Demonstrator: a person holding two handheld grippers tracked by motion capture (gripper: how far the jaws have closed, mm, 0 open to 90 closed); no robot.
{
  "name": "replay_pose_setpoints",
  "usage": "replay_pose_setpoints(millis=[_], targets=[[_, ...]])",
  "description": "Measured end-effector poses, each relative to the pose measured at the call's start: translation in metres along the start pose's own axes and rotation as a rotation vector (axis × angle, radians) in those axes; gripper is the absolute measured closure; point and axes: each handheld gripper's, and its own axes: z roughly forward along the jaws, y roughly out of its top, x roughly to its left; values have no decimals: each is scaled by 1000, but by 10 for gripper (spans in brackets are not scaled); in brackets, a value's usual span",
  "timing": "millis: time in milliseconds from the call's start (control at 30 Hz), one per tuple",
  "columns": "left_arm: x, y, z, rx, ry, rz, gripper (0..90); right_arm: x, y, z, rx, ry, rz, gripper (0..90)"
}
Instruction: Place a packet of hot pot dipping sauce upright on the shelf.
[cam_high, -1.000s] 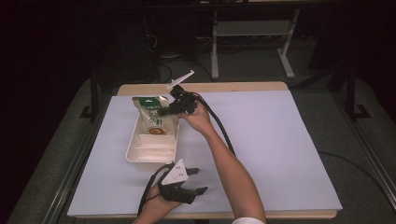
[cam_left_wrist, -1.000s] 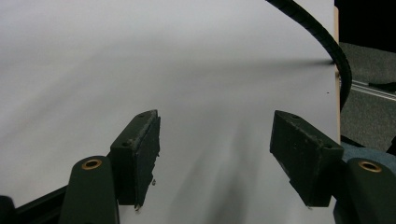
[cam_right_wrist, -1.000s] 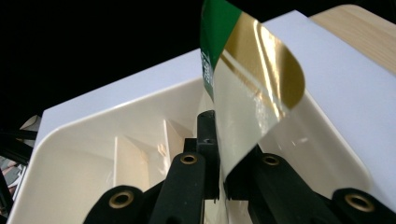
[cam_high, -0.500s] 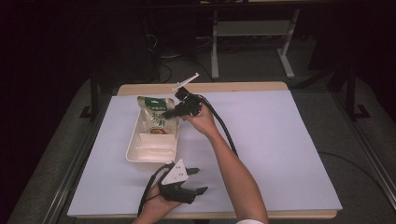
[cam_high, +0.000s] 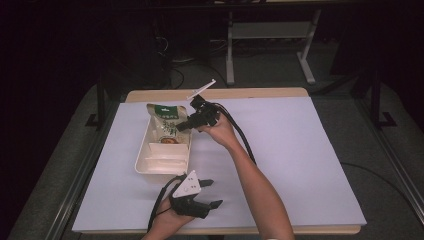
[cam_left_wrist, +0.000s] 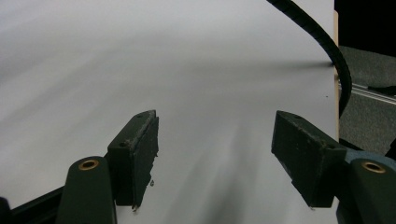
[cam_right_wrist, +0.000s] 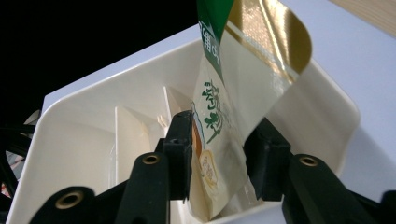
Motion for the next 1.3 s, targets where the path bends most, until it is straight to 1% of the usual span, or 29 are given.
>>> replay_pose_setpoints(millis=[67, 200, 233, 300, 400, 500, 633, 900, 1000, 1200, 1300], targets=[[0, 0, -1, -4, 0, 0, 309, 0, -4, -4, 6, -16, 10, 589], [0, 0, -1, -4, -2, -1, 306, -1, -8, -11, -1, -17, 16, 568], [0, 0, 0, -4, -4, -2, 306, -2, -10, -16, 1, -10, 22, 562], [0, 0, 0, -4, -5, -3, 305, -2, -12, -18, 2, -5, 27, 557], [0, 1, 0, -5, -6, -2, 300, -2, -18, -27, -6, -10, 27, 546], [0, 1, 1, 0, -4, 0, 295, 0, -23, -34, -9, -15, 28, 538], [0, 1, 1, 0, 0, 1, 289, 2, -30, -42, -26, -24, 32, 533], [0, 1, 1, -4, -3, -11, 279, 3, -42, -58, -45, -27, 46, 512], [0, 1, 1, -3, -4, -9, 278, 4, -45, -61, -47, -32, 43, 508], [-1, 1, 2, 5, 0, 0, 277, 5, -60, -74, -59, -40, 55, 494], [-1, 1, 2, 4, 0, -4, 276, 6, -63, -78, -61, -42, 62, 492]])
